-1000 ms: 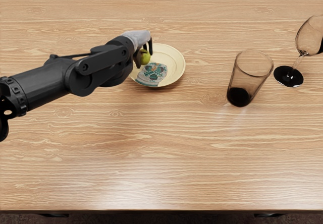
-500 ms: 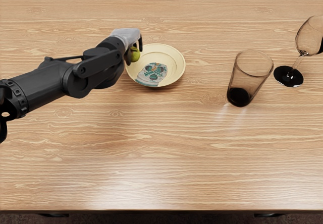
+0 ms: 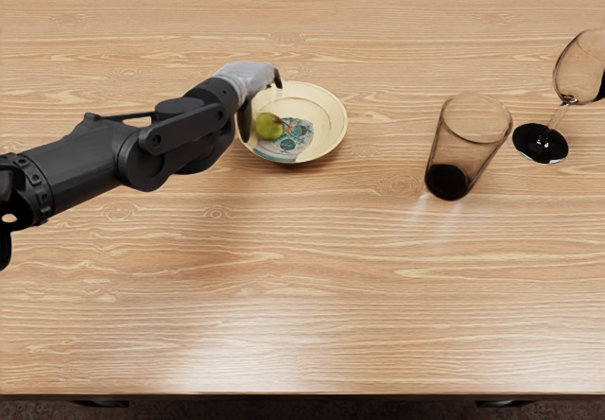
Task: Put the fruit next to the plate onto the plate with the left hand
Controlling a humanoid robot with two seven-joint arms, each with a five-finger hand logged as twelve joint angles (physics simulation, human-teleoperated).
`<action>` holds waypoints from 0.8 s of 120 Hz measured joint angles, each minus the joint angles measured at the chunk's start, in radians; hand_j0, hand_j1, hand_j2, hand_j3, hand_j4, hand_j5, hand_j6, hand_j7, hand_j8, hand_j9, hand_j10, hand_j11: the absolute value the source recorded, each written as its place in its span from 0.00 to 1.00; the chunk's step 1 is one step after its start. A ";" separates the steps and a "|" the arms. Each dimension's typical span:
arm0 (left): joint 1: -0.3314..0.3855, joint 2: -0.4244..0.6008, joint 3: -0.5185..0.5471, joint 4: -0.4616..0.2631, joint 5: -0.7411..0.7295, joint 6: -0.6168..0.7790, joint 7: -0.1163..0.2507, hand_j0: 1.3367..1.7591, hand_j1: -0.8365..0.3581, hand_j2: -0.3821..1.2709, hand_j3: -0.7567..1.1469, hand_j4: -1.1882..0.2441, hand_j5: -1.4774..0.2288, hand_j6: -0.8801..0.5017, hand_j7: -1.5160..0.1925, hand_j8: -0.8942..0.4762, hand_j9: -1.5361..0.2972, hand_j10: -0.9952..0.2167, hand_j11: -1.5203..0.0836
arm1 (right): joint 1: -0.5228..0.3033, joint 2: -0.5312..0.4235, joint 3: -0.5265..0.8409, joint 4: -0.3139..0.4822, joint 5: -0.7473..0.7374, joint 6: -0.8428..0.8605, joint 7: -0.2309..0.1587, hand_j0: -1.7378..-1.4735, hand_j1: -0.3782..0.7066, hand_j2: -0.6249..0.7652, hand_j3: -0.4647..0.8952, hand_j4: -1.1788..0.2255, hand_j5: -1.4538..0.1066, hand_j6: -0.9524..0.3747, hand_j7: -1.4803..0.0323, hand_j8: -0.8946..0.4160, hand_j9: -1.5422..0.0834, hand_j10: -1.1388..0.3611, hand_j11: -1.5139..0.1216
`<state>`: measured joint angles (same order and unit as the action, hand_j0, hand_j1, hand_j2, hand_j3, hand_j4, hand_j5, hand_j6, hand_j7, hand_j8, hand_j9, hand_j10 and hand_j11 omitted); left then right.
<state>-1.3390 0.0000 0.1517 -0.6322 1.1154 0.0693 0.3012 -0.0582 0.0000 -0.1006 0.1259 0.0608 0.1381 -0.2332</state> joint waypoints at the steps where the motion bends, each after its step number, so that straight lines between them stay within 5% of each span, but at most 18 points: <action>1: 0.000 0.000 0.000 0.000 0.000 0.000 0.000 0.76 0.74 0.30 0.40 0.64 0.65 0.46 0.68 0.46 0.64 0.59 0.72 | 0.000 0.000 0.000 0.000 0.000 0.000 0.000 0.30 0.03 0.45 0.34 0.84 0.93 0.72 0.98 0.68 0.95 0.76 0.93; 24: -0.015 0.000 -0.032 -0.011 -0.081 -0.004 0.001 0.76 0.88 0.26 0.40 0.74 0.77 0.55 0.79 0.57 0.75 0.72 0.85 | 0.000 0.000 0.000 0.000 0.000 0.000 0.000 0.30 0.03 0.45 0.34 0.84 0.93 0.72 0.98 0.68 0.95 0.76 0.93; 34: -0.041 0.002 -0.067 -0.088 -0.188 -0.018 0.002 0.76 0.91 0.25 0.40 0.77 0.80 0.58 0.82 0.59 0.77 0.75 0.87 | 0.000 0.000 0.000 0.000 0.000 0.000 0.000 0.30 0.03 0.45 0.34 0.84 0.93 0.72 0.98 0.68 0.95 0.76 0.93; 65: -0.026 0.429 -0.211 -0.489 -0.379 -0.202 0.005 0.76 0.96 0.24 0.40 0.80 0.84 0.61 0.86 0.62 0.81 0.79 0.92 | 0.000 0.000 0.000 0.000 0.000 0.000 0.000 0.30 0.03 0.45 0.34 0.84 0.93 0.72 0.98 0.68 0.95 0.76 0.93; 96: 0.023 0.657 -0.261 -0.598 -0.516 -0.551 0.002 0.76 0.97 0.24 0.40 0.81 0.85 0.62 0.87 0.63 0.82 0.80 0.93 | 0.000 0.000 0.000 0.000 0.000 0.000 0.000 0.30 0.03 0.45 0.34 0.84 0.93 0.72 0.98 0.68 0.95 0.76 0.93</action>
<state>-1.3159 0.6573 -0.1093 -1.2300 0.5997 -0.4813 0.3032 -0.0581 0.0000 -0.1006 0.1259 0.0610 0.1382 -0.2332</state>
